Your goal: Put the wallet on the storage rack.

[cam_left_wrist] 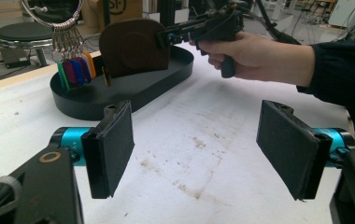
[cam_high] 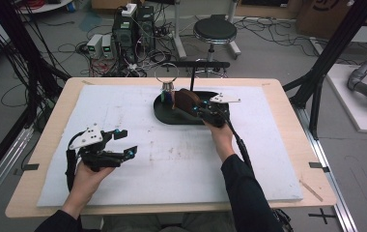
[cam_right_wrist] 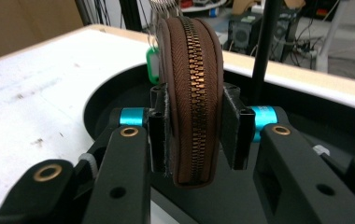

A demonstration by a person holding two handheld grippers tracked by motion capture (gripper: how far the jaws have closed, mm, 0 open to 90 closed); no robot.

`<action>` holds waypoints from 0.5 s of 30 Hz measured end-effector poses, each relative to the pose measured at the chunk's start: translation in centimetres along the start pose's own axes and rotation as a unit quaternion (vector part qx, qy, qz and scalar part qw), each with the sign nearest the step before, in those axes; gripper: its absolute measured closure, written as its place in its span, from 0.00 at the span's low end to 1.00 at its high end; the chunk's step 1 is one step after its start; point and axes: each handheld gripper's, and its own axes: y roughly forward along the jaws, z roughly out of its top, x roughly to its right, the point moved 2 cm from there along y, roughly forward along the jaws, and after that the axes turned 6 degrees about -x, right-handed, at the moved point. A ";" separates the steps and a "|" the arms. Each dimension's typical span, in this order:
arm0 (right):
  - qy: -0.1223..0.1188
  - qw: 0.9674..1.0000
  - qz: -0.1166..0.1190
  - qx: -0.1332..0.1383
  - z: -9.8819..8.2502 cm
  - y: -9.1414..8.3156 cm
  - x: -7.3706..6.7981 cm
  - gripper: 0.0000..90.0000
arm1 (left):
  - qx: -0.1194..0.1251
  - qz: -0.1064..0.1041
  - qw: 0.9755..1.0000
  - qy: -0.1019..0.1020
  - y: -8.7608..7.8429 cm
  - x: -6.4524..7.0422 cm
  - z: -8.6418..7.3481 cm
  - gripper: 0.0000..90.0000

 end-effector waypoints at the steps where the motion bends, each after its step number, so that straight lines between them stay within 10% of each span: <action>1: 0.002 1.000 -0.004 -0.004 -0.2 0.2 0.1 0.76 | -0.001 -0.001 1.000 0.001 0.0 0.0 0.0 0.30; 15: -0.002 0.999 -0.022 -0.026 -0.9 0.7 0.6 0.73 | -0.003 -0.004 1.000 0.002 0.1 0.1 -0.1 0.30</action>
